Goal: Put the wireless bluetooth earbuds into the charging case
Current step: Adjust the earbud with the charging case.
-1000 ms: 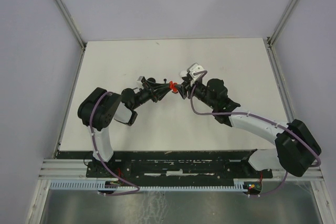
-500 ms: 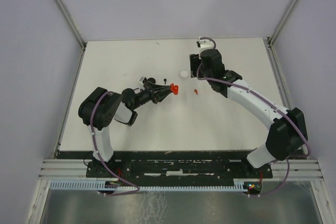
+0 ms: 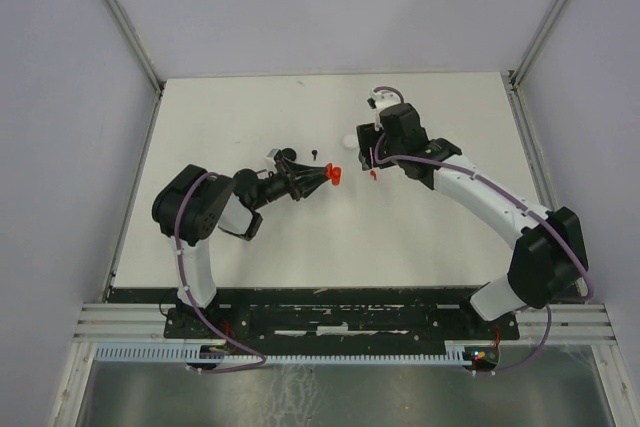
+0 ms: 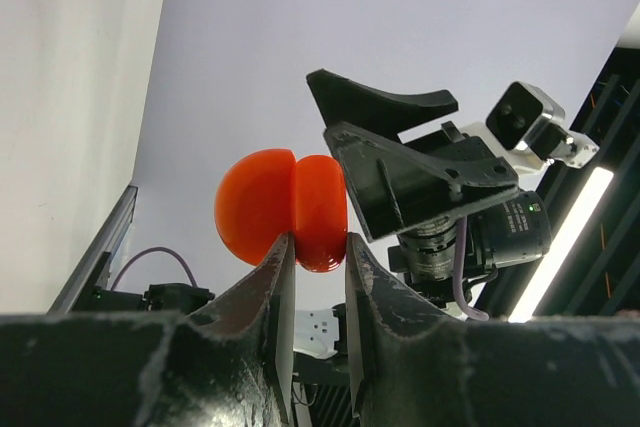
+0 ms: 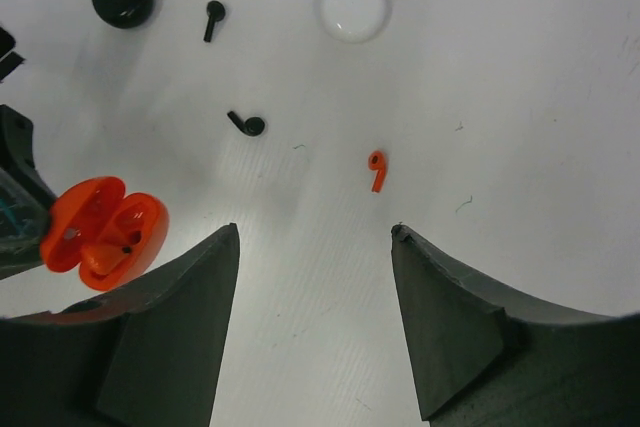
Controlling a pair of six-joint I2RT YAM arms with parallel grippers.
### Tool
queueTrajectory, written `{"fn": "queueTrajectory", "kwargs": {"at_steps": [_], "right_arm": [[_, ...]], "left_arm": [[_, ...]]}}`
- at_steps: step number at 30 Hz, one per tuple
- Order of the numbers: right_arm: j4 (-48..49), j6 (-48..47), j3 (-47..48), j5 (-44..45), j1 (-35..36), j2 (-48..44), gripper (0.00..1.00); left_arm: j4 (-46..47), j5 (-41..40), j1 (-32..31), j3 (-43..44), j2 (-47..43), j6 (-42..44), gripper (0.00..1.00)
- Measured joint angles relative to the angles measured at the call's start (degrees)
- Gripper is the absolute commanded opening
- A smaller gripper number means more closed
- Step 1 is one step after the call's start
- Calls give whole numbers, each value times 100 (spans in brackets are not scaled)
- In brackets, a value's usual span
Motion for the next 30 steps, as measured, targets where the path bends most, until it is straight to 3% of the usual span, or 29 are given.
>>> {"fn": "queueTrajectory", "kwargs": {"at_steps": [12, 30], "right_arm": [[-201, -26, 273, -962, 111, 72, 70], [-297, -144, 391, -1091, 367, 129, 68]], "left_arm": [[-7, 120, 0, 144, 31, 380, 3], [-48, 422, -2, 356, 31, 723, 3]]}}
